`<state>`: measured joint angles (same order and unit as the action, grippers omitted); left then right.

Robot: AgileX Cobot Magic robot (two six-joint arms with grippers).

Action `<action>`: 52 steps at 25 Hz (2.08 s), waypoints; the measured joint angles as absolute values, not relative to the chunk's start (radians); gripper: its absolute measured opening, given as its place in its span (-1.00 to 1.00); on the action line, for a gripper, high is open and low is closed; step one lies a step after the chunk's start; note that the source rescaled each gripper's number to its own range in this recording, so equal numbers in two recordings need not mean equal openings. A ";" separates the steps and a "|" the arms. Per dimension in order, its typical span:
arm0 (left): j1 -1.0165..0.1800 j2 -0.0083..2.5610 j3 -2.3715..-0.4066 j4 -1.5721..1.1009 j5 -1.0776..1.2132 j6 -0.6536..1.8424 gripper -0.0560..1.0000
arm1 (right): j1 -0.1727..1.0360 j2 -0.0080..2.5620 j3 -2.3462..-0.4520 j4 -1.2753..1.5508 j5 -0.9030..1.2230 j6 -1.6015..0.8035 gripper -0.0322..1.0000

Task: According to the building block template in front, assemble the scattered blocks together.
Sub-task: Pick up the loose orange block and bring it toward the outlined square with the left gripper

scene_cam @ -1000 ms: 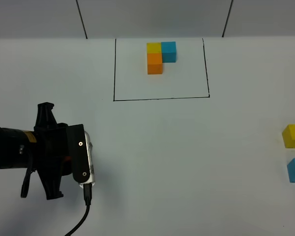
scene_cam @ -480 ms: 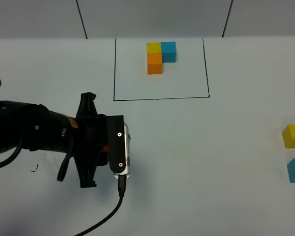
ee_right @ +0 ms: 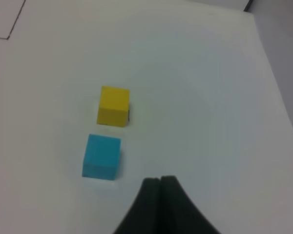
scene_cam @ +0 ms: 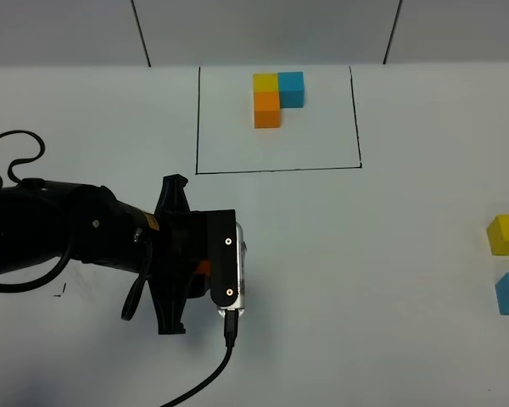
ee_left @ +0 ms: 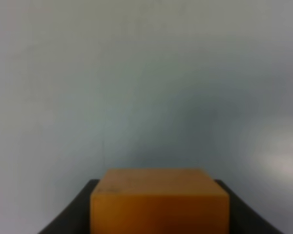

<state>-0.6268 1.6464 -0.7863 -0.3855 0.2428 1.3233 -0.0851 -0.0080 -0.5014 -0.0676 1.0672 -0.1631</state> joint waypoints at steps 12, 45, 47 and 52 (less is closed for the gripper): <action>-0.627 1.763 -0.787 -0.456 0.219 1.374 0.29 | -0.085 -0.008 -0.501 -0.068 1.067 -0.163 -0.94; -0.627 1.842 -0.788 -0.590 0.128 1.428 0.29 | -0.085 -0.008 -0.501 -0.068 1.067 -0.163 -0.94; -0.627 1.842 -0.788 -0.594 0.129 1.428 0.29 | -0.085 -0.008 -0.501 -0.068 1.067 -0.163 -0.94; -0.627 1.860 -0.788 -0.604 0.131 1.407 0.29 | -0.085 -0.008 -0.501 -0.068 1.067 -0.163 -0.94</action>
<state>-0.6268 1.8602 -0.7881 -0.6044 0.1307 1.4066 -0.0851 -0.0080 -0.5014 -0.0676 1.0672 -0.1631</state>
